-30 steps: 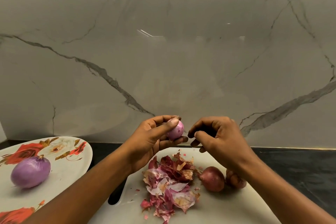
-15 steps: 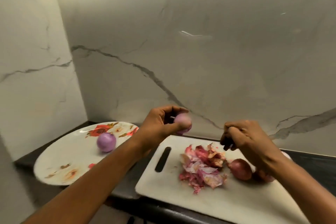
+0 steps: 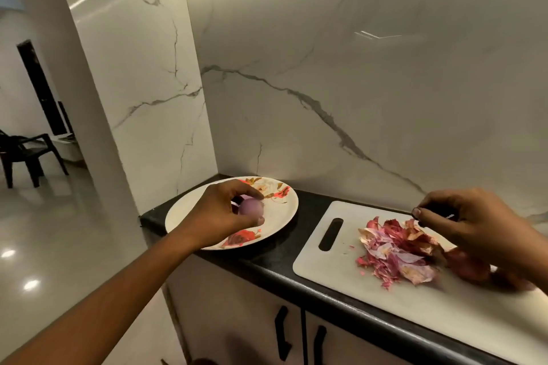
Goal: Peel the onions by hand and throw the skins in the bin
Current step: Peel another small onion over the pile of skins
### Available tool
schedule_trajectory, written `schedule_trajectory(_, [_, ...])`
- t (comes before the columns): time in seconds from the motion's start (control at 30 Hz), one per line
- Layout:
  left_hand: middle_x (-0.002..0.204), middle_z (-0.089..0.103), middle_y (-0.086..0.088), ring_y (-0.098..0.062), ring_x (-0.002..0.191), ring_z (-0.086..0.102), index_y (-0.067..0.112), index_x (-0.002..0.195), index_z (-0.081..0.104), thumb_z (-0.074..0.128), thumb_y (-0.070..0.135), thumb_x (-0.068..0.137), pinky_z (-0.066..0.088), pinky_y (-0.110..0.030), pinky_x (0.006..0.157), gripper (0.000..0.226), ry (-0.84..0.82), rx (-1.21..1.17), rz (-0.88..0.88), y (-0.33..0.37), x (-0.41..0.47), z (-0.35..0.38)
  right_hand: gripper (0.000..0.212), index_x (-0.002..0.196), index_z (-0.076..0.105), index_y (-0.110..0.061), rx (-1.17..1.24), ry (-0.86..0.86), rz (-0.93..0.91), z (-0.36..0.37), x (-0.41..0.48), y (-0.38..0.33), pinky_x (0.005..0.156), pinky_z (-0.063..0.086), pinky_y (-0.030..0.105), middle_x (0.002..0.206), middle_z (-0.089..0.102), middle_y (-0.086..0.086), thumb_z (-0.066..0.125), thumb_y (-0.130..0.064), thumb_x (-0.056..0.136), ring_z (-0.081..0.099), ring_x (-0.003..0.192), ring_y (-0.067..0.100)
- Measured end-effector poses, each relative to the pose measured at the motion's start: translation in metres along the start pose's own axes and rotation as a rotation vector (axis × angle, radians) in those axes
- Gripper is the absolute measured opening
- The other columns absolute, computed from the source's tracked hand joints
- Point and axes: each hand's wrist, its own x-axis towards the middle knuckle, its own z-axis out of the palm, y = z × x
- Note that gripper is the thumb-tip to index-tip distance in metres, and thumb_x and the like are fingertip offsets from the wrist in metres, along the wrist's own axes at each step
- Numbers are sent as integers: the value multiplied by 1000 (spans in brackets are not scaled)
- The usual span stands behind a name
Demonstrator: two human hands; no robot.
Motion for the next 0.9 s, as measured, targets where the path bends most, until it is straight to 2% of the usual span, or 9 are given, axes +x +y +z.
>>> schedule_trajectory(0.17, [113, 61, 35, 4, 98, 66, 45, 104, 73, 98, 29, 68, 59, -16, 80, 46, 13, 48, 25, -12, -7, 7, 13, 78, 80, -30, 23, -30, 17, -4, -2, 0, 59, 52, 12, 70, 75, -20, 86, -20, 84, 72, 66, -1])
schedule_trajectory(0.27, [117, 65, 27, -1, 100, 68, 39, 109, 76, 97, 36, 69, 61, -21, 82, 45, 23, 63, 53, -24, -6, 15, 15, 77, 79, -31, 20, -21, 8, -5, -2, -1, 53, 48, 14, 66, 74, -17, 87, -20, 84, 70, 60, 5])
schedule_trajectory(0.4, [117, 65, 27, -3, 104, 68, 36, 116, 75, 95, 38, 74, 62, -23, 87, 46, 31, 88, 76, -29, -3, 23, 14, 76, 78, -31, 28, -10, 16, -4, -2, 3, 52, 50, 22, 65, 73, -14, 85, -24, 86, 68, 57, 8])
schedule_trajectory(0.57, [130, 69, 13, -7, 112, 65, 35, 122, 72, 84, 60, 77, 58, -30, 96, 52, 117, 225, 172, -13, -1, 21, 13, 75, 79, -32, 59, -56, 46, -13, -2, 6, 59, 56, 33, 65, 74, -8, 84, -30, 87, 68, 58, 13])
schedule_trajectory(0.67, [126, 70, 8, -11, 112, 65, 29, 119, 73, 85, 53, 81, 58, -34, 95, 46, 170, 253, 299, 18, 4, 28, 8, 78, 81, -32, 94, -105, 79, -23, -2, 5, 71, 63, 42, 73, 78, -10, 83, -34, 86, 76, 71, 13])
schedule_trajectory(0.77, [115, 70, 10, -7, 105, 64, 25, 114, 75, 80, 50, 86, 57, -30, 88, 37, 171, 182, 421, 56, 14, 46, 7, 83, 83, -28, 149, -168, 116, -33, -1, 6, 79, 63, 43, 81, 80, -9, 83, -34, 86, 77, 78, 10])
schedule_trajectory(0.9, [110, 72, 8, -8, 97, 67, 21, 113, 76, 74, 49, 93, 62, -32, 78, 35, 125, 39, 545, 97, 43, 86, 10, 92, 84, -28, 199, -294, 175, -43, -2, 10, 86, 61, 35, 91, 82, -10, 86, -34, 84, 77, 89, 8])
